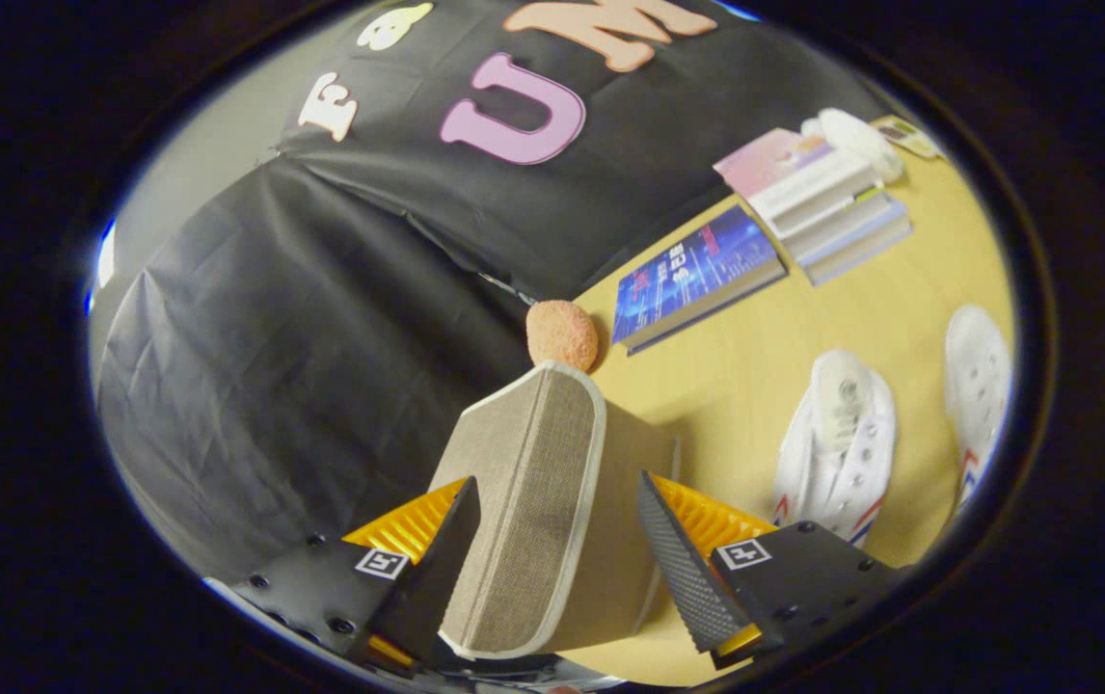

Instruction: Open the storage box then place both shoes into the box .Put the left shoe in first, then the right shoe, with the right side of both shoes facing outward in a uniform manner.

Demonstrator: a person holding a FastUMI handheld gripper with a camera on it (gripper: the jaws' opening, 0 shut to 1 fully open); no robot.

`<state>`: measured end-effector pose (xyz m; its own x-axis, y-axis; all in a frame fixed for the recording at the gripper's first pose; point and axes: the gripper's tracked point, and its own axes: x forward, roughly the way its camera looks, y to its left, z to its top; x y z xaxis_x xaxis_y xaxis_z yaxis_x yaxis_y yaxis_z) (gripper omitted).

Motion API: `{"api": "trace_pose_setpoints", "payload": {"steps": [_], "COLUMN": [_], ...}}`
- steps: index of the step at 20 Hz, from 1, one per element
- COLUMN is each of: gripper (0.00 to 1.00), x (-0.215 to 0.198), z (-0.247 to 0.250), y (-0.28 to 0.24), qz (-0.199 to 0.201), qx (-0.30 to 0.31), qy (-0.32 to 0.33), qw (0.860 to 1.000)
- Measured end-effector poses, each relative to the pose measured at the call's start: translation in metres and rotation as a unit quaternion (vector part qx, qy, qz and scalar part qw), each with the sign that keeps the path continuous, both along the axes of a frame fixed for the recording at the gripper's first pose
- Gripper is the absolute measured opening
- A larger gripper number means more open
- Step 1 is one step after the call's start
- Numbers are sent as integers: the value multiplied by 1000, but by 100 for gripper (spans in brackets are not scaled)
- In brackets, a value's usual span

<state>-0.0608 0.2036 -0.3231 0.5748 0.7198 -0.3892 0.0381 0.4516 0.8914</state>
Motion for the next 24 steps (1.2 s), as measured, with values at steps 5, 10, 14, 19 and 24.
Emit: {"api": "trace_pose_setpoints", "payload": {"steps": [5,10,14,19,24], "gripper": [99,95,88,72,52], "x": [-6,-17,-15,-32,-45], "z": [-19,-18,-4,14,21], "y": [19,34,42,40,43], "qz": [-25,-33,-20,26,73], "qx": [93,202,223,216,201], "qy": [57,121,104,109,100], "qw": [994,971,969,970,972]}}
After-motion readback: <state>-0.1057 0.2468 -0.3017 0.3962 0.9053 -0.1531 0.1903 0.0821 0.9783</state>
